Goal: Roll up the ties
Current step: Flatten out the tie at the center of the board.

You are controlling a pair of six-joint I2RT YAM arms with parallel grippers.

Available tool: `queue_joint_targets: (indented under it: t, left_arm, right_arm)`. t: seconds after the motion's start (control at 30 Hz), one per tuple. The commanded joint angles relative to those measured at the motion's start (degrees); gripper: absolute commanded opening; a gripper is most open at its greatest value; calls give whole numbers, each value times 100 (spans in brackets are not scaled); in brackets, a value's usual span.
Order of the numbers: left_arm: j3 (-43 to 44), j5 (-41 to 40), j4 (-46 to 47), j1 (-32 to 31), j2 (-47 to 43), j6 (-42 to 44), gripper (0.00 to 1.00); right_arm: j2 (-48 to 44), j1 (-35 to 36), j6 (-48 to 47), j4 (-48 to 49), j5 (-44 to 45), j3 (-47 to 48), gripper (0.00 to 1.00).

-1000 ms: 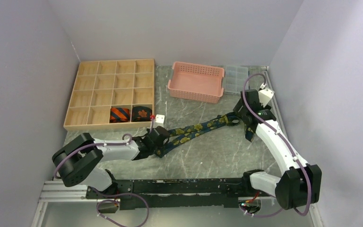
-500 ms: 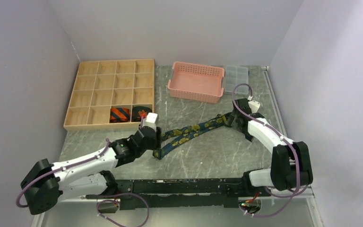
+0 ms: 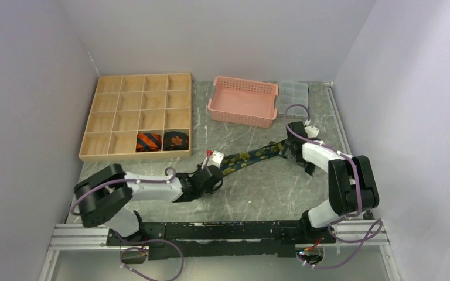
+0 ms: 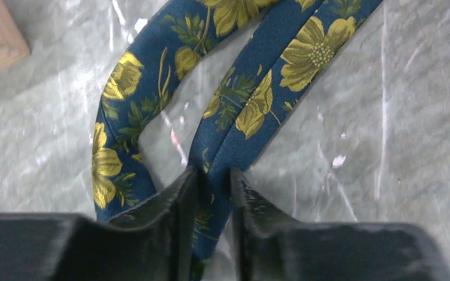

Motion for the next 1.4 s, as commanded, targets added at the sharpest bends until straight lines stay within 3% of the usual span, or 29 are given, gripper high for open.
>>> queue_joint_targets:
  t: [0.0, 0.07, 0.1, 0.4, 0.57, 0.77, 0.97, 1.07, 1.17, 1.37]
  left_arm:
    - [2, -184, 130, 135, 889, -50, 19]
    - [-167, -175, 274, 185, 1032, -286, 4]
    - [-271, -190, 314, 220, 1047, -405, 3]
    - [-1317, 135, 887, 974, 403, -1398, 3]
    - [-1432, 134, 976, 1057, 381, -1563, 3]
    - [-1558, 137, 1124, 1121, 300, -1591, 3]
    - [-1518, 167, 1153, 1126, 356, -1529, 3]
    - [-1504, 207, 1157, 1126, 351, -1452, 3]
    - [-1517, 325, 1195, 1101, 74, -1283, 3]
    - [-1288, 56, 670, 538, -1215, -973, 3]
  right_arm:
    - [121, -249, 32, -19, 342, 183, 70]
    - [51, -405, -17, -153, 385, 225, 69]
    - [11, -483, -40, -248, 442, 265, 69]
    - [-32, -1442, 390, -1252, 562, 882, 72]
    - [511, -1742, 204, -2062, 1130, 2160, 72]
    - [977, -1867, -560, -2646, 2053, 3632, 74]
    - [1104, -1859, -1499, -2403, 2701, 3713, 77]
    - [833, -1870, -1309, -2120, 2126, 3374, 78]
    - [277, -1739, -867, -1529, 960, 2844, 79]
    - [-776, -601, -105, -676, -125, 1661, 79]
